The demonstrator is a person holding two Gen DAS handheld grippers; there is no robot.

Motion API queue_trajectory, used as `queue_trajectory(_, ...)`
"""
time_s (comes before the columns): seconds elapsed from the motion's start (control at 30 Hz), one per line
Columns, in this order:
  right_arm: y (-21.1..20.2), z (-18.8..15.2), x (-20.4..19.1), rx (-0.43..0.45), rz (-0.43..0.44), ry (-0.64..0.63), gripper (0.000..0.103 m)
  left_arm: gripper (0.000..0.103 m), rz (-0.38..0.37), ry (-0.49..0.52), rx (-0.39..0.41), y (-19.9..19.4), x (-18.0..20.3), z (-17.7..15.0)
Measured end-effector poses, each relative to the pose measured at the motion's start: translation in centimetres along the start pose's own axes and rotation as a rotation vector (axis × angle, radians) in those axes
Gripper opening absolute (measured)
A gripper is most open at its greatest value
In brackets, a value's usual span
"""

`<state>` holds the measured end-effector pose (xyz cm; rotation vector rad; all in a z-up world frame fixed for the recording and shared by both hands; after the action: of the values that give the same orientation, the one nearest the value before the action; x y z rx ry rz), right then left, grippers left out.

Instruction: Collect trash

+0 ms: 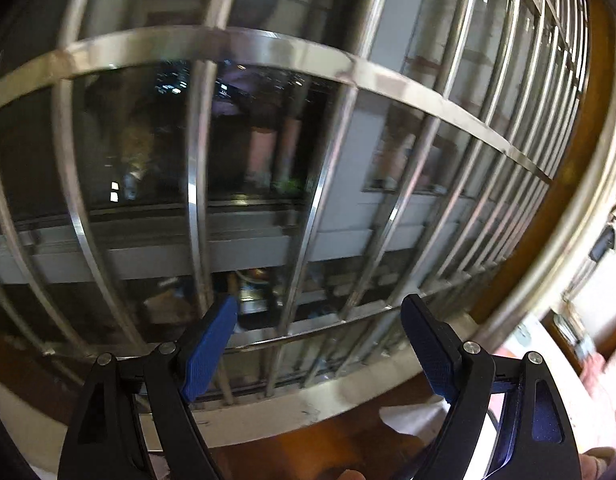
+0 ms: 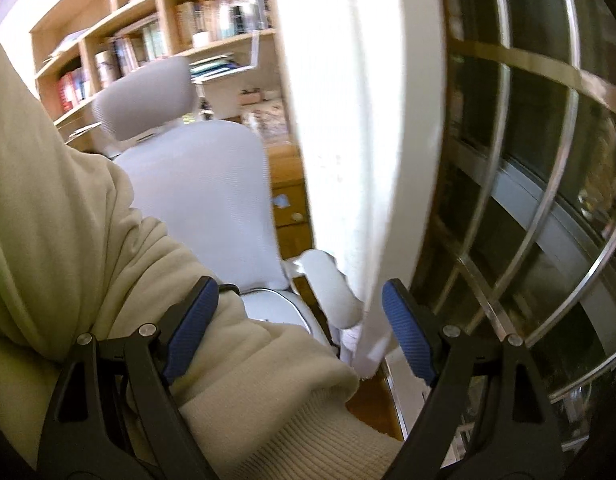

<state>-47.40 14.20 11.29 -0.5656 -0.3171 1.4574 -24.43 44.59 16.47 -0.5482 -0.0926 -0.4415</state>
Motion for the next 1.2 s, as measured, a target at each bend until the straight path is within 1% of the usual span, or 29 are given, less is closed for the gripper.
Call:
queue_trajectory(0.07,-0.5,-0.2,-1.7,0.024,0.016,-0.028,0.083,0.085,0.041,-0.003,0.012,-1.1,0.4,-0.5)
queue_trajectory(0.17,-1.4,-0.9,-3.9,0.038,0.038,-0.033,0.083,0.085,0.053,0.002,0.003,-2.5,1.4,-1.7)
queue_trajectory(0.33,-2.1,-1.6,-6.8,0.054,0.09,-0.037,0.083,0.085,0.087,-0.008,-0.014,-3.9,1.9,-3.3)
queue_trajectory(0.47,-2.9,-2.1,-8.5,0.063,0.104,-0.045,0.083,0.085,0.097,-0.006,-0.012,-5.0,2.2,-4.1)
queue_trajectory(0.6,-3.6,-2.5,-9.3,0.069,0.107,-0.05,0.083,0.085,0.106,0.0,-0.014,-5.5,2.9,-4.6)
queue_trajectory(0.77,-4.3,-2.7,-9.8,0.072,0.095,-0.047,0.083,0.085,0.085,0.027,-0.017,-5.8,4.3,-4.9)
queue_trajectory(1.2,-4.7,-2.4,-9.8,0.086,0.048,-0.023,0.083,0.085,0.027,0.071,-0.03,-6.2,5.9,-5.2)
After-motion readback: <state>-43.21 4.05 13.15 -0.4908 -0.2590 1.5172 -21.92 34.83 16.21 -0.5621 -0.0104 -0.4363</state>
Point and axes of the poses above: each gripper's, at about its wrist camera, not at the fingertips, and y roughly the way its jaws point, x to its right, z to its top, the point moved 6 cm from there along y, roughly the way its jaws point, and after that the axes turned 4 degrees about x, right-handed, at the moved point
